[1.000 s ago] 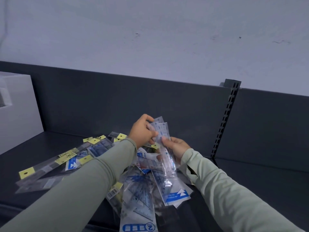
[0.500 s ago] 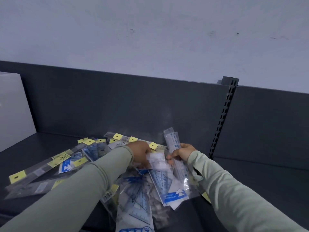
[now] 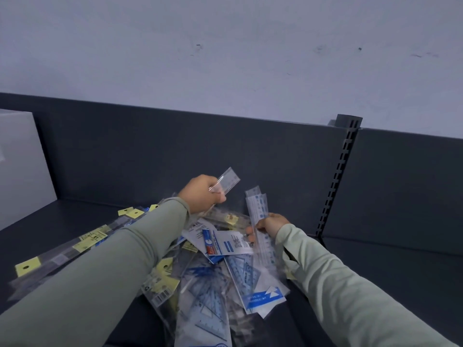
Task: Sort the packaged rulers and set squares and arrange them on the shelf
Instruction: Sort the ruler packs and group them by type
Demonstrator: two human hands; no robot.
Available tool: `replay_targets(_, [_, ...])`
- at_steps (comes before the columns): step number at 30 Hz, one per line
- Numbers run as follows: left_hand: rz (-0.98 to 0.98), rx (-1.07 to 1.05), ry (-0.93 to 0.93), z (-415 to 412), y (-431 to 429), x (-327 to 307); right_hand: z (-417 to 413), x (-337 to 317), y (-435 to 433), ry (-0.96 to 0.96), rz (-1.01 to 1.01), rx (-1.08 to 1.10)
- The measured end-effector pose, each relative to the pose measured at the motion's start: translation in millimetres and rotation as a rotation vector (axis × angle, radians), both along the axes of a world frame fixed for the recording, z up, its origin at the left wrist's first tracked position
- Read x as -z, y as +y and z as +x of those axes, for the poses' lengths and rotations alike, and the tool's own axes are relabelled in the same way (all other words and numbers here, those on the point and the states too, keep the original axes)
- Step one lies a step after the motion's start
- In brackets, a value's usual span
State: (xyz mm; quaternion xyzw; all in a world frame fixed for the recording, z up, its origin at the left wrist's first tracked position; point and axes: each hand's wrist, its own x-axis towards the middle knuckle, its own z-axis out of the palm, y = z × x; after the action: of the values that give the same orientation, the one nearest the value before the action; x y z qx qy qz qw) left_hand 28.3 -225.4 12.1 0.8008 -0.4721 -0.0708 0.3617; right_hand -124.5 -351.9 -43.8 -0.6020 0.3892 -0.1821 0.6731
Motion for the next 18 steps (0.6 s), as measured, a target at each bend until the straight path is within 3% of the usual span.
replay_targets(3, [0.058, 0.04, -0.033, -4, -5, 7, 2, 3, -2, -0.003, 0.016, 0.02])
replay_targets(8, [0.51, 0.152, -0.235, -8, -7, 29, 2, -1, -1, -0.016, -0.002, 0.025])
replay_targets(13, [0.605, 0.17, -0.178, -17, -7, 35, 2, 1, -2, -0.01, 0.01, 0.046])
replay_targets(18, [0.783, 0.185, -0.325, -29, -8, 36, -1, -2, 2, 0.002, 0.013, 0.071])
